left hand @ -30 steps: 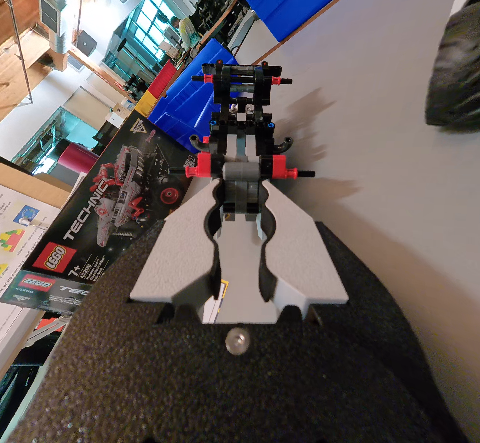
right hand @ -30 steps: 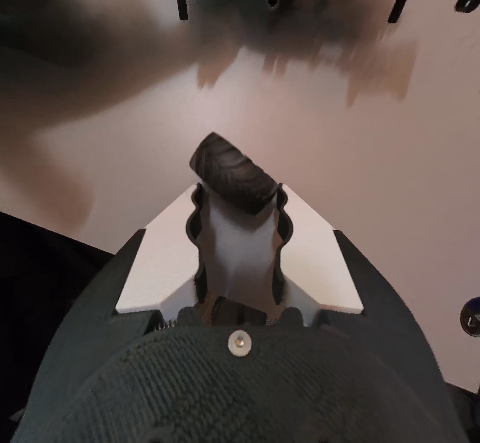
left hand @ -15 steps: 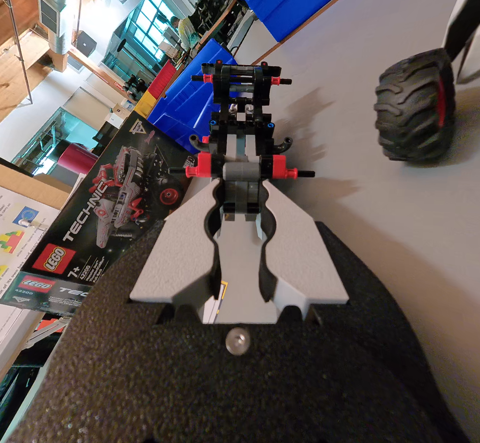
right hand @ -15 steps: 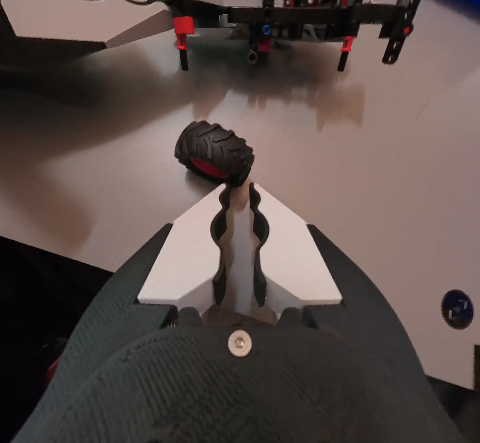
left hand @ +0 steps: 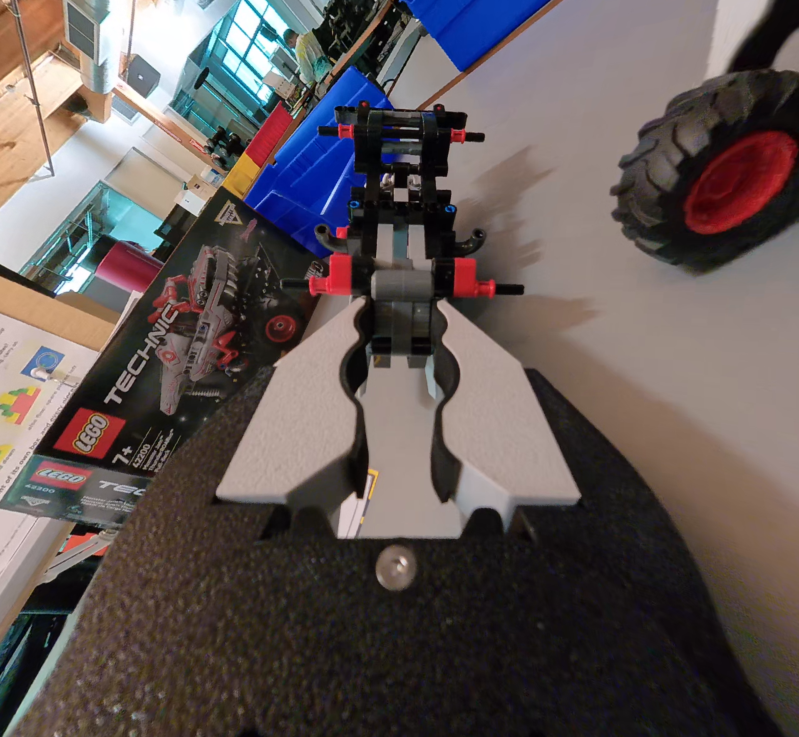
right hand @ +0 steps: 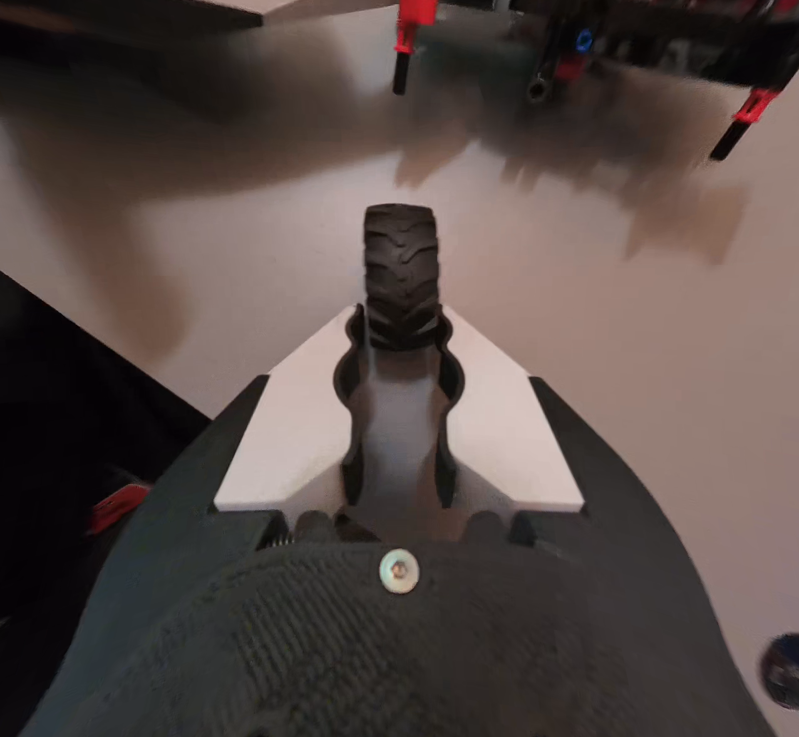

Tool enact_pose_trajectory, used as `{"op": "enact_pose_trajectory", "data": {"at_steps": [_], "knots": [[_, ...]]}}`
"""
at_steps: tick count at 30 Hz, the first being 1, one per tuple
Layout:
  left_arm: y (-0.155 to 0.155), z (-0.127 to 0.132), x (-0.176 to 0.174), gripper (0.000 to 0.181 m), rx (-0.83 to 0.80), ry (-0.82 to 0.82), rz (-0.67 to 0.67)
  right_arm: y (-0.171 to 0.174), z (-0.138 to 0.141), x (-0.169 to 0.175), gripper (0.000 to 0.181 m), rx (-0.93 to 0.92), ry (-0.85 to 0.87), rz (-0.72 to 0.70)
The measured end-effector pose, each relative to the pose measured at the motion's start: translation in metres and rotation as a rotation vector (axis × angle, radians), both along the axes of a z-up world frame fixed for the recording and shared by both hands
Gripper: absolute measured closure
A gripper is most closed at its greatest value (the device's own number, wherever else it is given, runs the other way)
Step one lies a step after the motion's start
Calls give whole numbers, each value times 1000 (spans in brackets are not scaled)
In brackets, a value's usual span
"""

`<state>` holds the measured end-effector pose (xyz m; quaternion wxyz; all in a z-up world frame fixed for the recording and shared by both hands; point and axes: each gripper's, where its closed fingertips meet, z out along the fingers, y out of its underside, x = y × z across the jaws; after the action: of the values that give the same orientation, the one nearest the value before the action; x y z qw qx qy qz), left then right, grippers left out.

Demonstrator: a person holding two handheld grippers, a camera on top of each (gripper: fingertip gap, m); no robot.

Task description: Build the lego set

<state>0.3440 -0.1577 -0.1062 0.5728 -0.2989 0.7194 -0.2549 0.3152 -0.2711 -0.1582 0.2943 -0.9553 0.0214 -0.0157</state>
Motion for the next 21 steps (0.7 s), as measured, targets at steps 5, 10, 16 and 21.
{"op": "enact_pose_trajectory", "data": {"at_steps": [5,10,16,21], "knots": [[1,0,0,158,-3,1,0,3,0,-4,154,0,30,-79],[0,0,0,158,7,-1,-3,3,5,-12,147,29,171,-313],[0,0,0,158,1,0,-4,10,20,-21,138,118,229,-279],[-1,0,0,158,10,-2,-7,9,13,-26,160,38,180,-106]]}}
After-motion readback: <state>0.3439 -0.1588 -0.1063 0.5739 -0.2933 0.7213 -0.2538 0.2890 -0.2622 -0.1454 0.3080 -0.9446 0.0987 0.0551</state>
